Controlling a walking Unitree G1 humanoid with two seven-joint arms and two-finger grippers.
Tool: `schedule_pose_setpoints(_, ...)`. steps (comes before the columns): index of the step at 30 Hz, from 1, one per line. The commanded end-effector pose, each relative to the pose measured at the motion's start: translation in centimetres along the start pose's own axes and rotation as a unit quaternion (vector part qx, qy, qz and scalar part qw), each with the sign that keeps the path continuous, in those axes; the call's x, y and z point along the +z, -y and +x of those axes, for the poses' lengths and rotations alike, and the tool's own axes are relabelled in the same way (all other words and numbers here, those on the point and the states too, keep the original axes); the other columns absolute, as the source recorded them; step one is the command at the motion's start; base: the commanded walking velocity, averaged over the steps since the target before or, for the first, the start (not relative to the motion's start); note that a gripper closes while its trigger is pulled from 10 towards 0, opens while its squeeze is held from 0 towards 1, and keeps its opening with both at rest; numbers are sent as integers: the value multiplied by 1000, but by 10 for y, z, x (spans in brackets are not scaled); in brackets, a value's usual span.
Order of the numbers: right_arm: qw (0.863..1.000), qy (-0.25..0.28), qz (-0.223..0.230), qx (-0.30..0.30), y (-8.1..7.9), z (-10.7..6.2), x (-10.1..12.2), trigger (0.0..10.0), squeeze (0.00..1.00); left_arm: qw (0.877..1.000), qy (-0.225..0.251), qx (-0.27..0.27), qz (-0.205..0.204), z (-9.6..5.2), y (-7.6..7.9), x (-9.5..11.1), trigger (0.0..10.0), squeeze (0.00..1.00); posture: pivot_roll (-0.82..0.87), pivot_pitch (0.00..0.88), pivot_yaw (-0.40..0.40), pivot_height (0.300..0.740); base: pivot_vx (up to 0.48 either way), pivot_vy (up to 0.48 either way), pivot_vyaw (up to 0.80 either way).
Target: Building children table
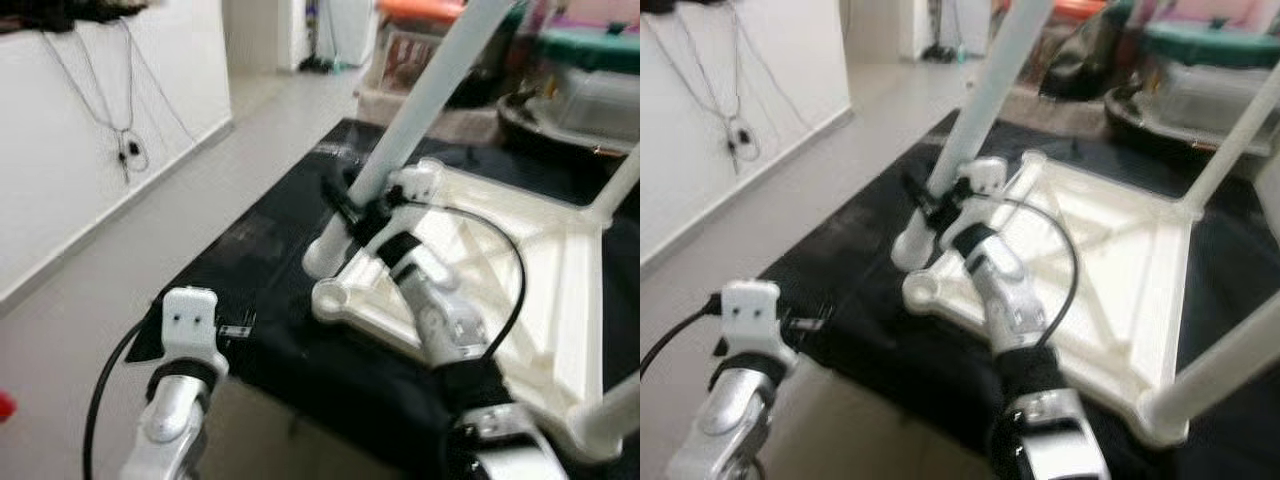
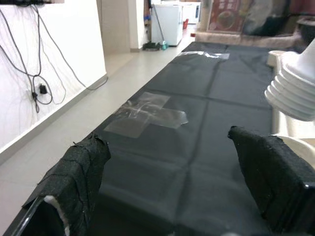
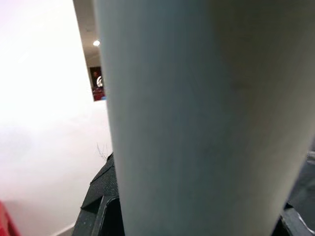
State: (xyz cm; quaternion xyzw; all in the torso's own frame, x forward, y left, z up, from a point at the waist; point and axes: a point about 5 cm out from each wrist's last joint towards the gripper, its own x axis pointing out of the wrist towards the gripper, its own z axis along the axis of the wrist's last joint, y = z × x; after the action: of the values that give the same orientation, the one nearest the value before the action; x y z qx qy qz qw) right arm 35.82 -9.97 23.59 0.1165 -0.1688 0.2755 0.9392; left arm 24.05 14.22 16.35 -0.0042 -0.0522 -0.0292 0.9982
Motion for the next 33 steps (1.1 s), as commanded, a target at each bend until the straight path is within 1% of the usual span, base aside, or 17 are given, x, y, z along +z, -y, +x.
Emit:
schedule_pose_setpoints(1, 1000, 12, 1, 5, -3, 1, 4, 10000, 0, 1000, 0, 5, 0, 0, -1, 0, 10000, 0, 98, 33, -85, 740, 0, 0, 0)
schedule_pose_setpoints(5, 1000, 10, 2, 6, -6, 1, 2, 10000, 0, 1000, 7, 6, 12, 2, -2, 2, 10000, 0, 99, 36, -85, 740, 0, 0, 0)
schedule_pose_setpoints(9, 1000, 10, 2, 6, -6, 1, 2, 10000, 0, 1000, 8, 4, 12, 2, -2, 2, 10000, 0, 98, 36, -83, 740, 0, 0, 0)
schedule_pose_setpoints(14, 1000, 11, -1, 0, -5, 0, 2, 10000, 0, 1000, 9, 0, 22, 1, 0, 2, 10000, 0, 99, 40, -82, 740, 0, 0, 0)
schedule_pose_setpoints(18, 1000, 11, 1, 0, -4, 0, 2, 10000, 0, 1000, 9, -3, 20, 2, 0, 2, 10000, 0, 99, 41, -82, 740, 0, 0, 0)
schedule_pose_setpoints(19, 1000, 9, 3, 0, -4, -1, 1, 10000, 0, 1000, 9, 3, 26, 2, -1, 2, 10000, 0, 99, 40, -81, 740, 0, 0, -456)
schedule_pose_setpoints(21, 1000, 14, 7, 0, -4, -1, 2, 10000, 0, 1000, 9, 5, 27, 2, -1, 2, 10000, 0, 99, 40, -81, 740, 0, 0, -228)
schedule_pose_setpoints(23, 1000, 11, 3, -3, -4, -2, 1, 10000, 0, 999, 11, 6, 37, 2, -2, 2, 10000, 0, 99, 40, -81, 740, 0, 0, 0)
schedule_pose_setpoints(27, 1000, 11, 2, 0, -4, -2, 1, 10000, 0, 999, 10, 7, 31, 2, -3, 1, 10000, 0, 100, 41, -82, 740, 0, 0, 0)
schedule_pose_setpoints(33, 1000, 11, 3, 2, -4, -2, 0, 10000, 0, 999, 12, 8, 34, 2, -4, 2, 10000, 0, 103, 42, -85, 740, 0, 0, 0)
